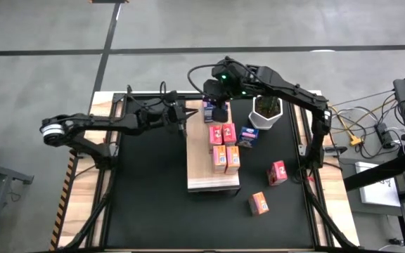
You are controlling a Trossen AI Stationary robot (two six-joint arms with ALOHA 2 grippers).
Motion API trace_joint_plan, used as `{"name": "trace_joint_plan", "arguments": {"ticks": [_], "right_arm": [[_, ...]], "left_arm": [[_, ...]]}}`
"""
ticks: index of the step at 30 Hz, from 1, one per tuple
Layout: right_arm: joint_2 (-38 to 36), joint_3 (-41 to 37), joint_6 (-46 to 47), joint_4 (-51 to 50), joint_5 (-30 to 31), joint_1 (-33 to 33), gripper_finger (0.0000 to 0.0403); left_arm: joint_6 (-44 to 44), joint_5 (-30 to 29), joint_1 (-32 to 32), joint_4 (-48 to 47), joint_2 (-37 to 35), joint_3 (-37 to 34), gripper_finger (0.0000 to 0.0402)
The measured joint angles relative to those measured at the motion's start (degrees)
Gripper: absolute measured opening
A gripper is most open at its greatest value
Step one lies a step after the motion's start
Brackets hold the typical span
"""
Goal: Stack cereal on shelf
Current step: Put the bottom blue cereal box aligned with the other blue cereal box on the shelf, then put the red cereal box aligned with the other red cereal box on the shelf
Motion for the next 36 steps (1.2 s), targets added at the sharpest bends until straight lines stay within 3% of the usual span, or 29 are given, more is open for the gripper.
{"name": "trace_joint_plan", "arguments": {"ticks": [8, 15, 24, 30, 36], "right_arm": [[-7.74, -2.88, 3.84, -0.98, -1.27, 6.17, 0.0009], [-17.31, -11.9, 15.37, -2.65, -1.22, 14.71, 0.0009], [-29.22, -30.37, 39.98, -2.85, 6.19, 28.41, 0.0008], [-35.36, -40.24, 57.25, -3.04, 9.72, 35.81, 0.0009], [-39.09, -48.76, 74.4, -4.73, 9.31, 40.08, 0.0009]], "left_arm": [[-1.83, 0.0, -6.2, -6.86, -11.54, -1.31, 0.0], [-4.36, 0.02, -15.14, -10.5, -17.95, -1.33, 0.0], [-6.42, -0.3, -23.54, -10.51, -20.0, -1.33, 0.0], [-8.63, -0.52, -24.84, -10.53, -19.91, -1.33, 0.0], [-9.85, -0.55, -24.84, -10.51, -19.91, -1.33, 0.0]]}}
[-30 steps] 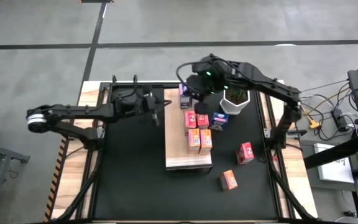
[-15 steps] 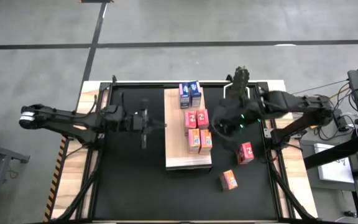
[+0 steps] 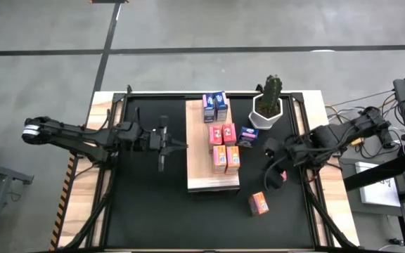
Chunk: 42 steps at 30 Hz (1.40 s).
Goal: Stack cereal on shelf
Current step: Put the red cereal box aligned with the other red cereal box on the shelf
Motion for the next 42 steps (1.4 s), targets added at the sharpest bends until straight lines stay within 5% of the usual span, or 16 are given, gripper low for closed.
{"name": "trace_joint_plan", "arguments": {"ticks": [9, 17, 31, 42], "right_arm": [[-1.38, -7.37, 26.63, -10.93, -4.57, 2.88, 0.0018], [0.17, -9.46, 30.31, -18.06, -3.56, 2.92, 0.0101], [0.49, -16.13, 34.54, -15.17, -2.61, 2.92, 0.0296], [0.85, -20.14, 37.51, -10.49, -0.91, 2.89, 0.0319]], "left_arm": [[0.0, -0.02, -0.02, -0.01, -0.02, 0.0, 0.0], [0.95, -0.03, -0.02, -0.11, 0.0, 0.0, 0.0], [2.38, -0.05, -0.02, -0.47, 0.04, 0.02, 0.0], [2.38, -0.06, -0.02, -1.55, 0.04, 0.04, 0.0]]}}
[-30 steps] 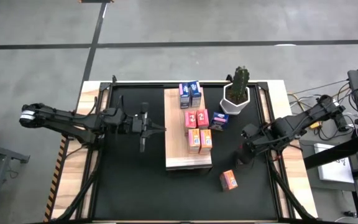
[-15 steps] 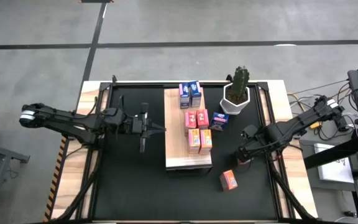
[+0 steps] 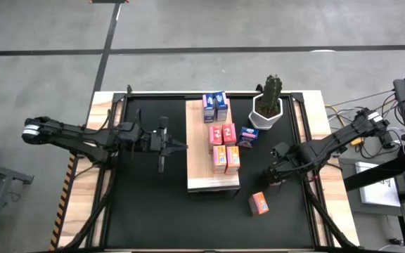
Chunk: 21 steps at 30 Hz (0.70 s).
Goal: Stack cereal on shelf
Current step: Put the red cereal box aligned with the other red cereal box on the shelf
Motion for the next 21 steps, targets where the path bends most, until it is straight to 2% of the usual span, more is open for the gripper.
{"name": "trace_joint_plan", "arguments": {"ticks": [11, 21], "right_arm": [[0.0, -1.31, 1.01, 2.49, -0.03, 0.0, 0.0225], [0.0, -1.33, 1.05, 3.34, 0.39, 0.0, 0.0212]], "left_arm": [[0.02, 0.02, 0.0, -0.28, 0.0, 0.0, 0.0], [0.0, 0.01, 0.0, -0.26, 0.0, 0.0, 0.0]]}}
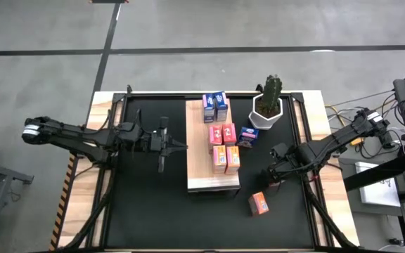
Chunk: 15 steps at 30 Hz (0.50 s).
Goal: Stack cereal on shelf
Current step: Put the red cereal box aligned with the other red cereal box on the shelf
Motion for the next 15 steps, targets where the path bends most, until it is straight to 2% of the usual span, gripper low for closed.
{"name": "trace_joint_plan", "arguments": {"ticks": [9, 12, 15], "right_arm": [[0.0, 0.09, -0.54, -0.1, 0.47, 0.0, 0.0183], [-0.06, 2.17, -2.0, -1.73, 0.84, 0.0, 0.0178], [-0.09, 6.23, -2.63, -7.54, 2.64, 0.0, 0.017]], "left_arm": [[0.23, -0.02, 0.0, 0.04, 0.0, 0.0, 0.0], [0.46, -0.01, 0.0, 0.2, 0.0, 0.0, 0.0], [0.46, 0.0, 0.0, 0.24, -0.02, 0.0, 0.0]]}}
